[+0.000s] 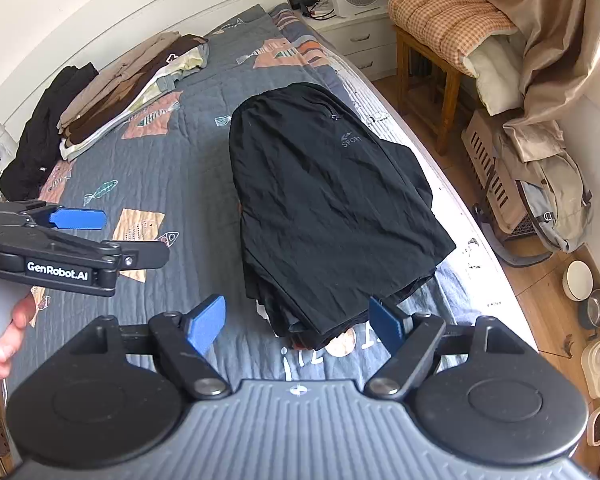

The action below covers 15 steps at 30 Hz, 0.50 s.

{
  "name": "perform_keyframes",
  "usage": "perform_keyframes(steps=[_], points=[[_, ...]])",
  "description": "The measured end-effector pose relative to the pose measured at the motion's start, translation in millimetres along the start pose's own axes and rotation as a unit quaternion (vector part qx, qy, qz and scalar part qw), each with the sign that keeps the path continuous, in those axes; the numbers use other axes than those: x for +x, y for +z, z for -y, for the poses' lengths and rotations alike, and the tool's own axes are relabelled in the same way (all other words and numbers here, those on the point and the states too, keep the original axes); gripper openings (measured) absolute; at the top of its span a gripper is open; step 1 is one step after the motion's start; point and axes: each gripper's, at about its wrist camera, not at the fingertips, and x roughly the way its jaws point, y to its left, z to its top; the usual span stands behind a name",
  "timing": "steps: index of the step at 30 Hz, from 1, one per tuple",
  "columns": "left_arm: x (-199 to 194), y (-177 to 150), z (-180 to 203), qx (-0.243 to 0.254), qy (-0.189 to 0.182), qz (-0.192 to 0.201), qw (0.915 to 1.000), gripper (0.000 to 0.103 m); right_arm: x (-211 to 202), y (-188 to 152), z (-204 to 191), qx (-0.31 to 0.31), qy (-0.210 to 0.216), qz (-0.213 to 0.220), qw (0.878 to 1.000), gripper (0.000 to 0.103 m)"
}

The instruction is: Fold clothes

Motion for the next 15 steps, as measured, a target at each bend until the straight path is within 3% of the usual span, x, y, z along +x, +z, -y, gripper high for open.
perform_keyframes(steps=[15], points=[[-5.6, -1.1, -1.4, -0.004, 0.012, -0.003, 0.9999, 0.103, -7.3, 2.4, 1.4, -0.003, 0.003, -0.002, 1.0, 0.078]])
